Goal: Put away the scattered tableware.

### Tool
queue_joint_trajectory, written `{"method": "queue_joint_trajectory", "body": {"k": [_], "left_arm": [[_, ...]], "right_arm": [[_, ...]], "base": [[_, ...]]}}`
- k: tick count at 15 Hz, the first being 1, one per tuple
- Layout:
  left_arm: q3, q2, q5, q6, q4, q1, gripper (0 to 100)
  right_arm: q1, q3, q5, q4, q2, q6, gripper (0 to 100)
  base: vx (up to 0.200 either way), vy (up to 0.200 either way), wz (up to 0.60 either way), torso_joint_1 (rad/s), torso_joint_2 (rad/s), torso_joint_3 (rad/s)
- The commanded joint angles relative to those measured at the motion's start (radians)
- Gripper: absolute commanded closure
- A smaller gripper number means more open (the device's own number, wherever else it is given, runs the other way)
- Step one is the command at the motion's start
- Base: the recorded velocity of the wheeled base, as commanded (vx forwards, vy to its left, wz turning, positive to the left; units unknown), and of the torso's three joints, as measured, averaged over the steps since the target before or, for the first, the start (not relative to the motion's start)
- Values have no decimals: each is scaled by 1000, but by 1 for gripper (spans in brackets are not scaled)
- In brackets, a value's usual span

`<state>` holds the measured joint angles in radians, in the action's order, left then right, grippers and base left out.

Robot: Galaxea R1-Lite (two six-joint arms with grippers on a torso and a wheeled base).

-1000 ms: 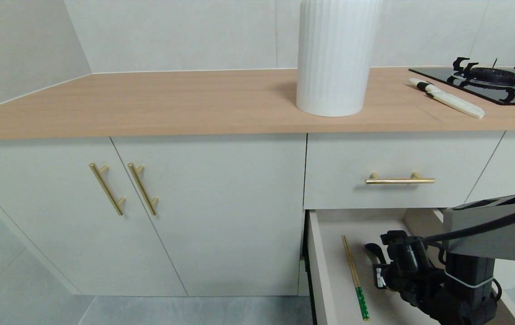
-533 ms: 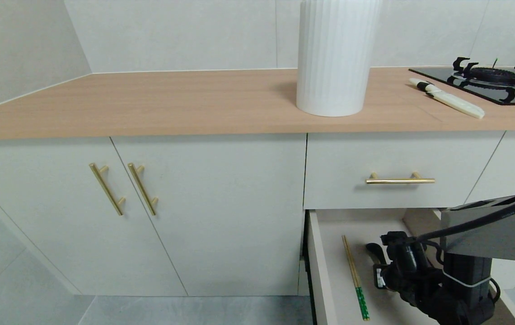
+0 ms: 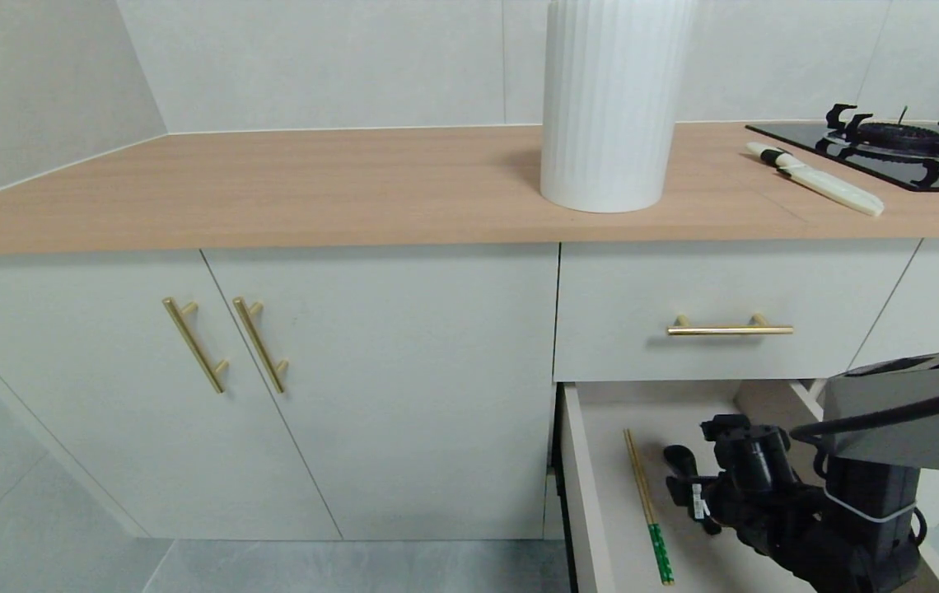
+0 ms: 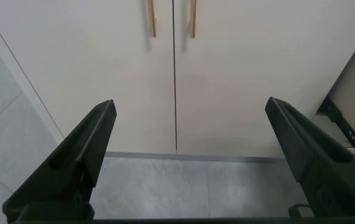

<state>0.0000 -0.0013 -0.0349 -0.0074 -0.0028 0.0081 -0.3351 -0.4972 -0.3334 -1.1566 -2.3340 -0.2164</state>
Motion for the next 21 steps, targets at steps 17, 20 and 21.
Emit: {"method": "queue_joint_trajectory", "body": {"k": [17, 20, 21], "left_arm": [[0, 1, 0, 0, 0, 0, 0], [0, 1, 0, 0, 0, 0, 0], [0, 1, 0, 0, 0, 0, 0]], "right_arm": [[-108, -270, 151, 1407, 934, -35, 0], [-124, -304, 154, 1519, 944, -35, 0], [-133, -304, 159, 1542, 944, -34, 0]], "base": [[-59, 0, 0, 2, 1, 1], [-200, 0, 0, 2, 4, 2], [0, 0, 0, 0, 0, 0]]}}
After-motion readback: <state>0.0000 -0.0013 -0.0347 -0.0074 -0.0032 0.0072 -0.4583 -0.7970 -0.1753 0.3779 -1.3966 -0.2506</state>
